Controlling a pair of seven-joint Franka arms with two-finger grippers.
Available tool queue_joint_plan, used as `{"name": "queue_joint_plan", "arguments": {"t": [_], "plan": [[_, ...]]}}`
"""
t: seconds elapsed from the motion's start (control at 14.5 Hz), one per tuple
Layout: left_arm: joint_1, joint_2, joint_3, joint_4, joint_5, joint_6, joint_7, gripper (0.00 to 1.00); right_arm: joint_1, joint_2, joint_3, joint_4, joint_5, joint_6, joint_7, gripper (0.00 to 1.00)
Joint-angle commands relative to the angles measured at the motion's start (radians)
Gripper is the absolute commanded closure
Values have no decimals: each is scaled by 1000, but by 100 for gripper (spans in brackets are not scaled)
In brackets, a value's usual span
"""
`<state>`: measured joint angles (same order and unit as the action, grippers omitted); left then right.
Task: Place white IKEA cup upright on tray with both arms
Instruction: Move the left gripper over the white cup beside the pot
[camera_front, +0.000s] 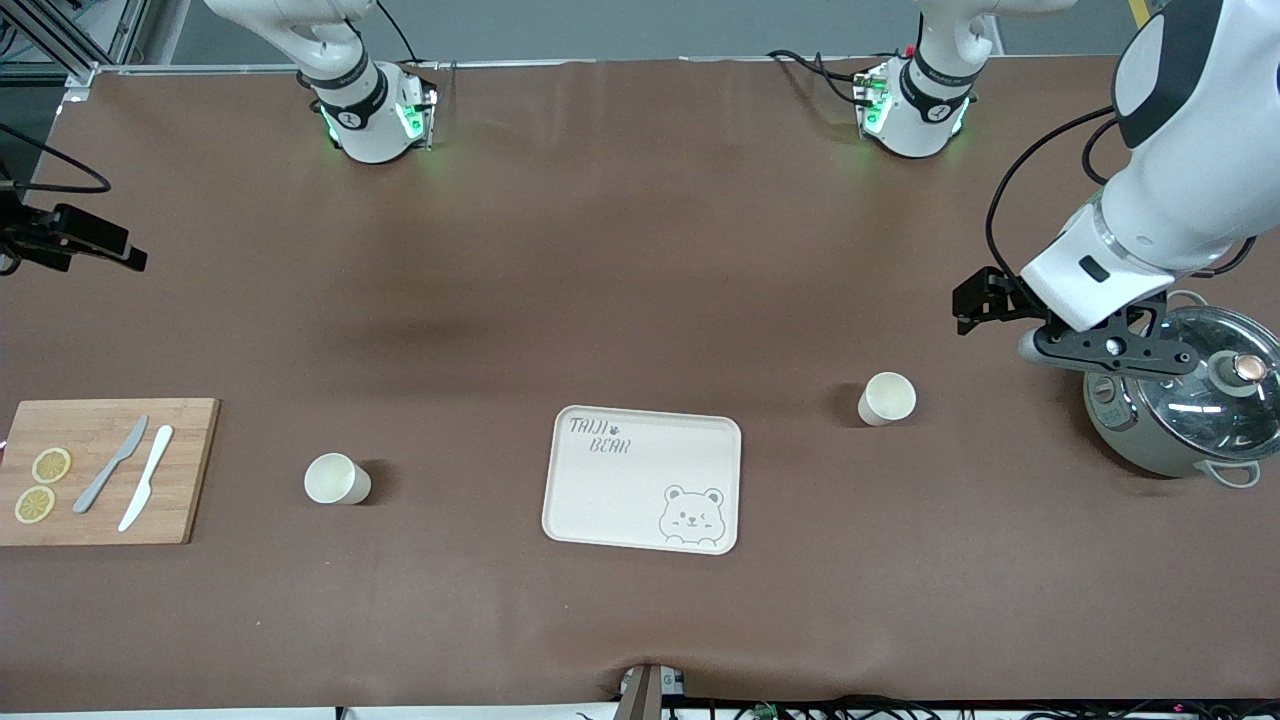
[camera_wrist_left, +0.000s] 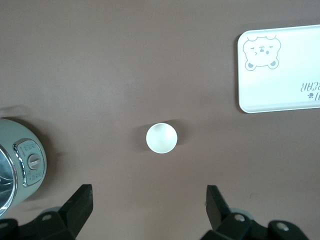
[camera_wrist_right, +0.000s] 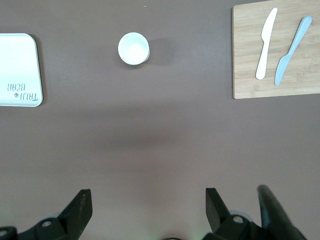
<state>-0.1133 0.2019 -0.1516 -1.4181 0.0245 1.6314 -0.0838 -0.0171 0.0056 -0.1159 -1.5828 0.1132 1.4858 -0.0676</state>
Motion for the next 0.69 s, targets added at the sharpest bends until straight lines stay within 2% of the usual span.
{"name": "queue_joint_plan", "arguments": {"t": [0.0, 0.34, 0.41, 0.48, 0.62], "plan": [[-5, -1, -2, -5, 35, 13, -5, 0, -4, -15, 10, -16, 14, 8, 9, 0], [-22, 17, -14, -10, 52, 24, -11, 0, -6, -15, 9, -16, 14, 10, 9, 0], [-17, 7, -17, -59, 52, 30, -14, 0, -6, -13, 10, -16, 14, 13, 9, 0], [-14, -28, -23, -150, 51, 103, -16, 0, -4, -13, 10, -17, 14, 13, 8, 0], [-11, -120, -28, -412, 41, 351, -22, 0, -4, -12, 10, -17, 14, 13, 9, 0]]}}
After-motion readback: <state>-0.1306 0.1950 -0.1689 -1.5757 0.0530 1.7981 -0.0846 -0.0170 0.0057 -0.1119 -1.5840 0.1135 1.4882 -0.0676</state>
